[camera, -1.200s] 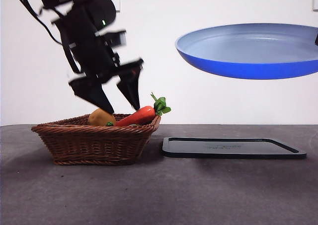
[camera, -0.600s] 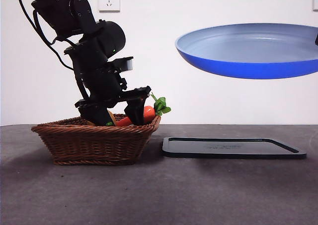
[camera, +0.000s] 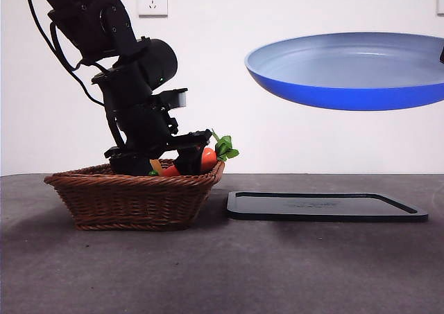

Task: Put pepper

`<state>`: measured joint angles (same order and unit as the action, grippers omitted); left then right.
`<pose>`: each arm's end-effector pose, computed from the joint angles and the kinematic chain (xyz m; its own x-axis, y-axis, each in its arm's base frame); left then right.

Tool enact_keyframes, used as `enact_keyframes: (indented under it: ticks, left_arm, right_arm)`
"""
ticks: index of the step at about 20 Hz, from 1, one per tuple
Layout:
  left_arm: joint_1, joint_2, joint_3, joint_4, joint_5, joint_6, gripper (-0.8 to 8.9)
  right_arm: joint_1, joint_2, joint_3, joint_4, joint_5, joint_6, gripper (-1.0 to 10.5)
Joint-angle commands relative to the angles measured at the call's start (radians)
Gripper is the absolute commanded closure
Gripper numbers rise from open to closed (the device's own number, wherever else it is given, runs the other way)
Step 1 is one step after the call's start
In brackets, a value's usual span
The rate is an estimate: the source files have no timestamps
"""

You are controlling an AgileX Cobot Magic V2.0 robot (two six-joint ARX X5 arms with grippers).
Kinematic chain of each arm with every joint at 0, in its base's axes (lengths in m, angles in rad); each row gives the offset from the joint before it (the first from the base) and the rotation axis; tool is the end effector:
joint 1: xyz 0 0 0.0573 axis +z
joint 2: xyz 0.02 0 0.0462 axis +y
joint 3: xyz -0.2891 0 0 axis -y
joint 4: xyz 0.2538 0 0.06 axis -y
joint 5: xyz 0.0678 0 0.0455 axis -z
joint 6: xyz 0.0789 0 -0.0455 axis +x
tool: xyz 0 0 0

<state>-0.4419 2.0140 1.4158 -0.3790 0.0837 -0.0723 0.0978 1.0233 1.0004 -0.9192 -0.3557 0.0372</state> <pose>0.4215 -0.2067 0.1499 0.4681 -0.3139 -0.8260 0.4131 0.9041 -0.1095 0.2043 0.0477 0.2899 0.5146 0.4004 -0.7582 -0.2652 0.9152 0.3033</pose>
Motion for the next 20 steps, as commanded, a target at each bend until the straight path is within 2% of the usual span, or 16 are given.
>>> enact_keyframes:
  ticks: [1, 4, 6, 13, 20]
  left_arm:
    - [-0.008, 0.026, 0.018, -0.006, -0.011, -0.010, 4.58]
    - [-0.010, 0.026, 0.018, -0.013, -0.024, -0.011, 6.03]
    - [-0.010, 0.026, 0.018, -0.019, -0.025, -0.011, 6.53]
    - [-0.010, -0.003, 0.018, -0.039, -0.025, -0.012, 6.64]
    - [-0.010, -0.116, 0.019, -0.105, -0.024, -0.011, 6.64]
  right_arm:
    - [0.002, 0.003, 0.022, 0.015, -0.005, -0.002, 9.4]
    - [0.002, 0.003, 0.022, 0.021, -0.005, -0.002, 9.4]
    - [0.002, 0.003, 0.022, 0.021, -0.005, -0.002, 9.4]
    - [0.002, 0.003, 0.022, 0.021, -0.005, -0.005, 9.4]
    - [0.002, 0.005, 0.022, 0.021, -0.005, -0.004, 9.4]
